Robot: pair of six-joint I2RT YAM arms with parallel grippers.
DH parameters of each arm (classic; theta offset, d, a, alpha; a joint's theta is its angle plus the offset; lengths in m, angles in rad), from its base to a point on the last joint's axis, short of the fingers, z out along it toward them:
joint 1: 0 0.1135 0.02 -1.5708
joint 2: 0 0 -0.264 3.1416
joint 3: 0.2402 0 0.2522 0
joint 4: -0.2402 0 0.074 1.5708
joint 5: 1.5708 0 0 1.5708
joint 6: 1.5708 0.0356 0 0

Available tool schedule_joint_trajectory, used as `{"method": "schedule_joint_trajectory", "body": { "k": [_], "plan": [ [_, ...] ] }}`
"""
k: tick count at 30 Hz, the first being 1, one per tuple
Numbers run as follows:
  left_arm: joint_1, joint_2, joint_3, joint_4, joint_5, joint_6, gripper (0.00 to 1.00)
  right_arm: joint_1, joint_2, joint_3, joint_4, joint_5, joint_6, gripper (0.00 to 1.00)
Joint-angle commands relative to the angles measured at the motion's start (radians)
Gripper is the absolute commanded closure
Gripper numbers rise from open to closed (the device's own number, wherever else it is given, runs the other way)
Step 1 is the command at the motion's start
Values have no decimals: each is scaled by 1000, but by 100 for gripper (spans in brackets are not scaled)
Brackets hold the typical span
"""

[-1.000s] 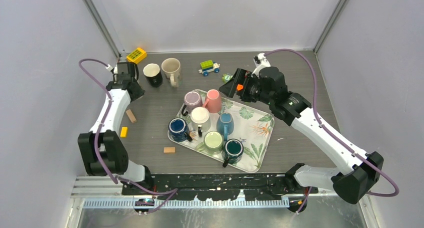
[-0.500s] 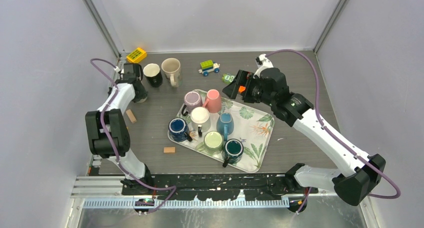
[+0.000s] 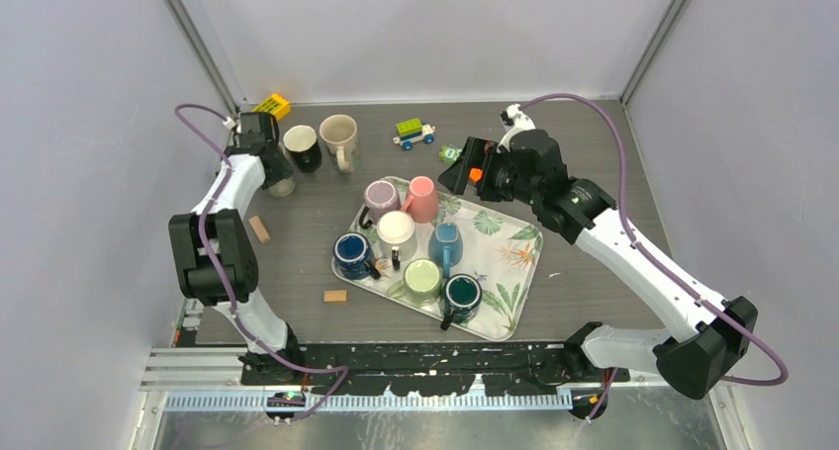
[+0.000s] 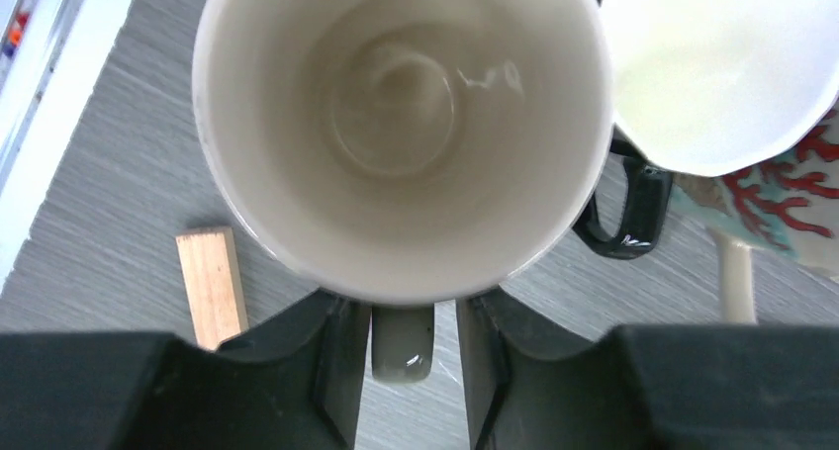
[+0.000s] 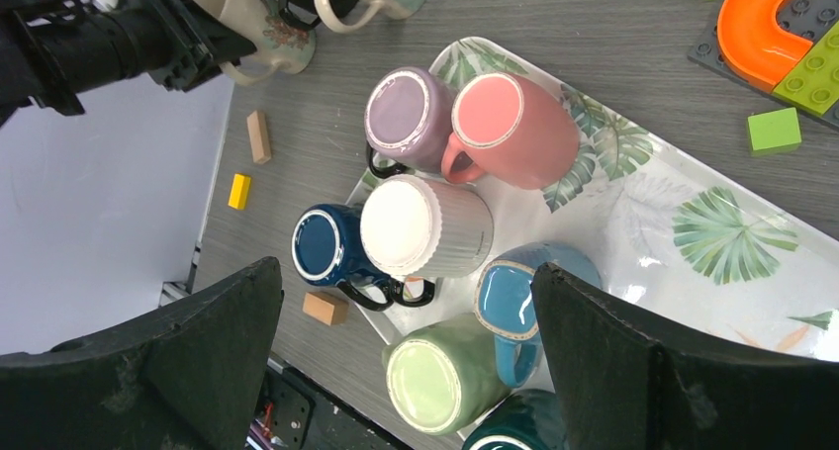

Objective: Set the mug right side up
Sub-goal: Place the cup at the corner of the board.

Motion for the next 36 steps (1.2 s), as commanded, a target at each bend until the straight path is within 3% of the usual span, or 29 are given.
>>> {"method": "schedule_joint_trajectory", "body": {
  "k": [1,16,27,36],
  "plan": [
    [7,-21,70,50,8,13,59,4,16,51,-10,-18,-21,0],
    [6,-176,52,-71,76,-4,25,4,41,45,-67,-9,-46,0],
    [-89,-378,-53,-125,121,6,19,3,40,1,-78,62,-10,0],
    [-273,-492,-96,-155,143,-1,13,13,-5,-62,-99,98,23,0]
  ]
}}
